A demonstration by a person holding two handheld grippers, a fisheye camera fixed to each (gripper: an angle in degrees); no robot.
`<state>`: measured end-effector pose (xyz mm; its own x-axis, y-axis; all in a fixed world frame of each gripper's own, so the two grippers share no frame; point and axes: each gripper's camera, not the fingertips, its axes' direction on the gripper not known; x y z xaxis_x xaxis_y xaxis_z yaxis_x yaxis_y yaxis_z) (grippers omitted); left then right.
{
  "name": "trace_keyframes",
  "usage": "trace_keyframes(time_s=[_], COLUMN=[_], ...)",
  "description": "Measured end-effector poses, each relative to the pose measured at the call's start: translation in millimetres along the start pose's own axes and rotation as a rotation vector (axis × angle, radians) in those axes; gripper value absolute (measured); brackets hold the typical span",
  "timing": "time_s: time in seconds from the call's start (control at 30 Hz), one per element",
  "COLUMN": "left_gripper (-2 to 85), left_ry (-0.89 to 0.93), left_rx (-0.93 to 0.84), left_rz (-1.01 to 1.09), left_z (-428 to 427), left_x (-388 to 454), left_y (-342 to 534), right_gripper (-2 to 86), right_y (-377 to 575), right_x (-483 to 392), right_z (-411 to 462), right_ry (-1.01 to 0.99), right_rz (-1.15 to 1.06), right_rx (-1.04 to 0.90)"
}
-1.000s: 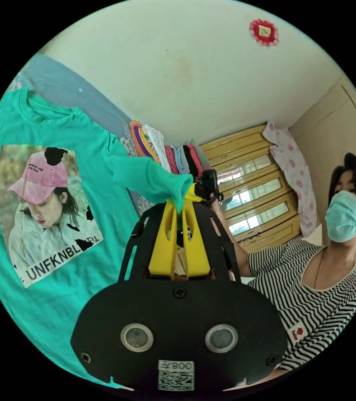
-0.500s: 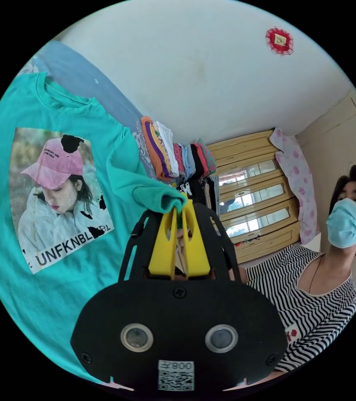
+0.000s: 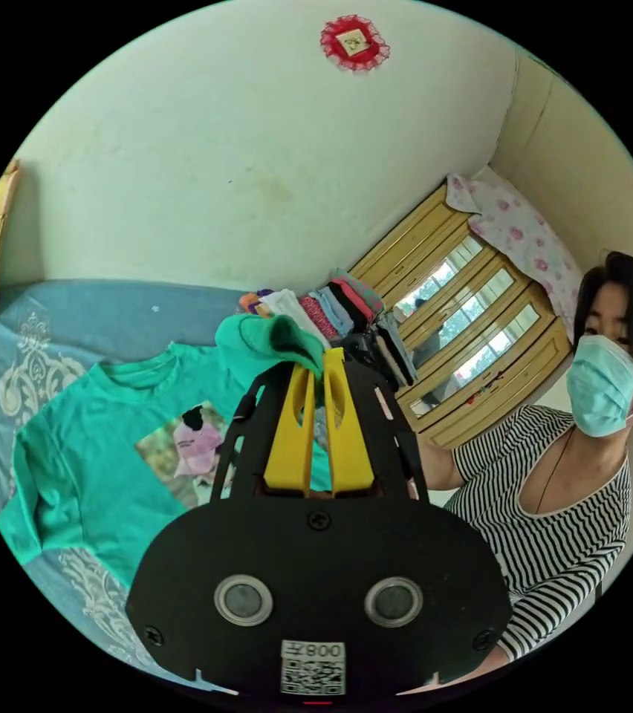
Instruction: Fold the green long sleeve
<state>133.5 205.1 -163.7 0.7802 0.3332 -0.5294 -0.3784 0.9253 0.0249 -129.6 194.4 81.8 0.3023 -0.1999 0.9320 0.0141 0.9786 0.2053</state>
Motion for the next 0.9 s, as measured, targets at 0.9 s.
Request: trace_keyframes(time_s=[0.9], left_gripper=[2.0], left_ry=[-0.252], left_rx=[0.050], left_rz=[-0.651], left_z=[-6.4], left_x=[-231.5], left_y=[152.9], right_gripper=[1.3], right_y=[169.5], right_x=[227.9], right_z=[175.8], right_ry=[0.251], right_rz=[0.453], right_rx=[-0.437])
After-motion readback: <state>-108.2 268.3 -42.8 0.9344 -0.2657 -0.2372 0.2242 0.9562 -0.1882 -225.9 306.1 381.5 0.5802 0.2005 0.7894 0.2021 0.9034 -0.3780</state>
